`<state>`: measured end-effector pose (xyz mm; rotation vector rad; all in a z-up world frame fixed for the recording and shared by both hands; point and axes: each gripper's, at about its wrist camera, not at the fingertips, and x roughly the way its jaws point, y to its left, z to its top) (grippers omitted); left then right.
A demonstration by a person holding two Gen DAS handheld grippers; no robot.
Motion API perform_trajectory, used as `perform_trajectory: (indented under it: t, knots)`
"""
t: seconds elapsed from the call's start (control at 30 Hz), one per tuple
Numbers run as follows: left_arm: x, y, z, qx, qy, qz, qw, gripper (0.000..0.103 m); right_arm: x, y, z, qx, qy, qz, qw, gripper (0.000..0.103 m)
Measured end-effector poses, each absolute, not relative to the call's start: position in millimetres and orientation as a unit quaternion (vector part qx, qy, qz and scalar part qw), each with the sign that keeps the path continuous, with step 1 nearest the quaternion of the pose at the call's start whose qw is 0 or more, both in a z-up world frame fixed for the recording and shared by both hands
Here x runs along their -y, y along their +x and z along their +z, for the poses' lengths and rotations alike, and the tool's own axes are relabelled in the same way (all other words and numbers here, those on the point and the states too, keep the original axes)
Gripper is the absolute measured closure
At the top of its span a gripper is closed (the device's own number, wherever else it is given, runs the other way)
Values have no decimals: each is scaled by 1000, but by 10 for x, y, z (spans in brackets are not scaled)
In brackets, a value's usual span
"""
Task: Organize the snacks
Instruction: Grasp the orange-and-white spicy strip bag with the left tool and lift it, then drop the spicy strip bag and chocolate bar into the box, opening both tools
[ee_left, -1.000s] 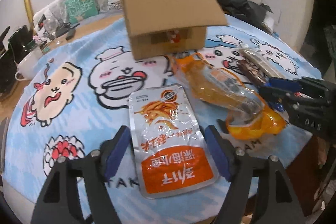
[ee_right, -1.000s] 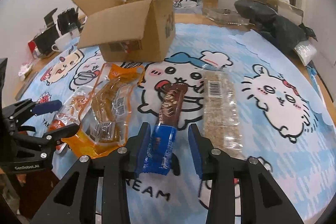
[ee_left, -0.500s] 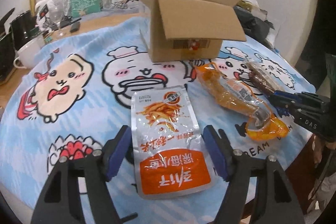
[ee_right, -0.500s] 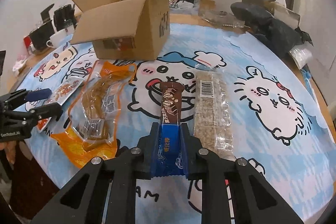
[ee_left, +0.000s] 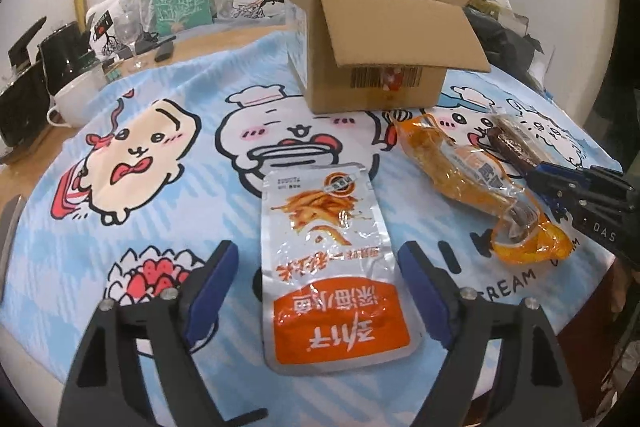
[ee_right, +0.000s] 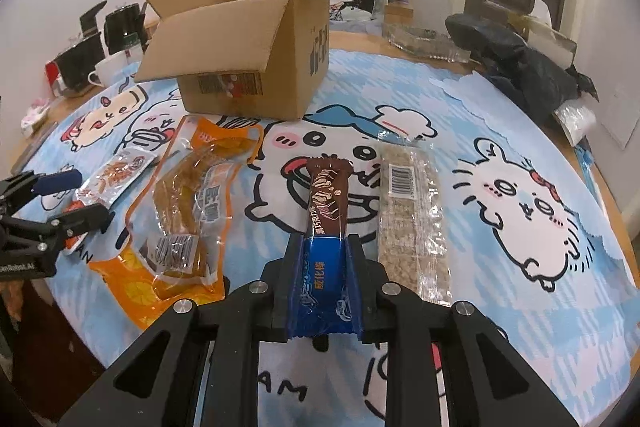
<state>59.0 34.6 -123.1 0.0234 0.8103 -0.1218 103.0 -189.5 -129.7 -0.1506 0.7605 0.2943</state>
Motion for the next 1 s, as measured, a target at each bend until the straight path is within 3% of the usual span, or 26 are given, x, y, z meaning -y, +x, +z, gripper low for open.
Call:
perform_trajectory:
  t: [0.03,0.33,0.7,0.83,1.0]
  knots:
    - [-348,587,-1223,-389,14,-59,919,36,1891,1036,-1300,-368,-74,141,916,88]
    - [-476,543,-948,-364,-15,-74,928,37,1971,896,-971,-325,-56,151,932,89]
    - [-568,721,479,-234,20,-110,966,37,1851,1028,241,-220,-73,228,946,89]
    - [-453,1277,810,-251,32,-137,958,37,1621,1537,516,-237,-81,261,932,89]
    - [-228,2149,784,-334,58,-140,930,37,1355,2377,521,-315,-68,278,905,89]
